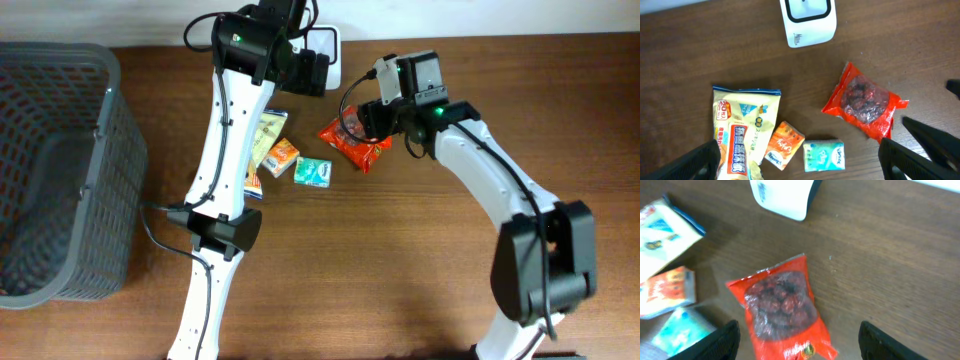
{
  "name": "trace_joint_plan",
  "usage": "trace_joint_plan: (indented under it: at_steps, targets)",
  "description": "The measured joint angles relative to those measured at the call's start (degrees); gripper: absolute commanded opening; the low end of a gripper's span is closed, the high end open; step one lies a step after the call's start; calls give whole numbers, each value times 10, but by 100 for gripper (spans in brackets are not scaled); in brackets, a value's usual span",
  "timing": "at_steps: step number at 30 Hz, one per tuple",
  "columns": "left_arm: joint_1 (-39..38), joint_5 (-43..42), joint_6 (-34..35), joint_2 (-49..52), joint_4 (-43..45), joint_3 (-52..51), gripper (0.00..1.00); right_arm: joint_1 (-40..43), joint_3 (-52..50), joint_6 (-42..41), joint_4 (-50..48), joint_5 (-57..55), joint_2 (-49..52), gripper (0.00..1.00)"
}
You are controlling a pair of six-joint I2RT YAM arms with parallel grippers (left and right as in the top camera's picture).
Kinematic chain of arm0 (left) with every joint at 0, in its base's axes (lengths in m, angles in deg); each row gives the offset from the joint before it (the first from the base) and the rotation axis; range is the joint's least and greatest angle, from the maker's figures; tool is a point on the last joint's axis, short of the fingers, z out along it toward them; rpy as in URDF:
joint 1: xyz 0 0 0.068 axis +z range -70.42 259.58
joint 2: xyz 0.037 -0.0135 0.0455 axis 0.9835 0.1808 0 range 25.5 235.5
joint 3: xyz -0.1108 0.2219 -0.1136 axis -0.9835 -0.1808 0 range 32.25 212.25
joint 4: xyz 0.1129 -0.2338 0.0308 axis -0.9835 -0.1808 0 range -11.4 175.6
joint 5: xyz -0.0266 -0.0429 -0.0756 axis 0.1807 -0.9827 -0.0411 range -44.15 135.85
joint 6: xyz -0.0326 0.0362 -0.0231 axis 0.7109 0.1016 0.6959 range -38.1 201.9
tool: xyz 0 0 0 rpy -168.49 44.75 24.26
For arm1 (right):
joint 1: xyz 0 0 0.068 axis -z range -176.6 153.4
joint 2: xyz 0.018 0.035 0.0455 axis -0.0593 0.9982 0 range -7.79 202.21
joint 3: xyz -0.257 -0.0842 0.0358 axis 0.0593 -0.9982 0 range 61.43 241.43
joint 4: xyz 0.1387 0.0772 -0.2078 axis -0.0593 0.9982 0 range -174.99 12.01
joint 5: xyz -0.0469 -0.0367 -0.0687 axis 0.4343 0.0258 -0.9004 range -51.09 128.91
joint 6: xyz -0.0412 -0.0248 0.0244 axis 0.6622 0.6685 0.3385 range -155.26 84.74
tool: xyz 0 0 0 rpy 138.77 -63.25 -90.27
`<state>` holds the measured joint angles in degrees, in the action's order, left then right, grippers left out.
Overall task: Scan the item barcode
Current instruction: 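Grasp the red bag on the table with the right gripper, then raise the red bag to the scanner window with the right gripper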
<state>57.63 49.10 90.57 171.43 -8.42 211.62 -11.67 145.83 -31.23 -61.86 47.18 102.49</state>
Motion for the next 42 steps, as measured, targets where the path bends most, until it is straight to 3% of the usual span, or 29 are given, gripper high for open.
trace_joint_plan:
  at_steps: [5,6,9,11,16,19,23,27,35,38,42]
  targets:
    - [0,0,0,0,1,0,99,0,0,31,-15,37,108,74]
    - [0,0,0,0,1,0,99,0,0,35,-16,40,111,70]
    - [0,0,0,0,1,0,99,0,1,37,-29,56,127,24]
    - [0,0,0,0,1,0,99,0,9,33,-26,70,130,4]
    - [0,0,0,0,1,0,99,5,32,-38,13,94,130,4]
    - [0,0,0,0,1,0,99,59,86,-86,77,220,131,4]
    - [0,0,0,0,1,0,99,168,112,-235,62,402,131,4]
    - [0,0,0,0,1,0,99,190,112,-330,17,439,131,4]
    - [0,0,0,0,1,0,99,11,112,-351,-275,127,137,4]
    - [0,0,0,0,1,0,99,-34,112,-351,-302,10,163,4]
    - [0,0,0,0,1,0,99,-33,112,-351,-374,-31,215,4]
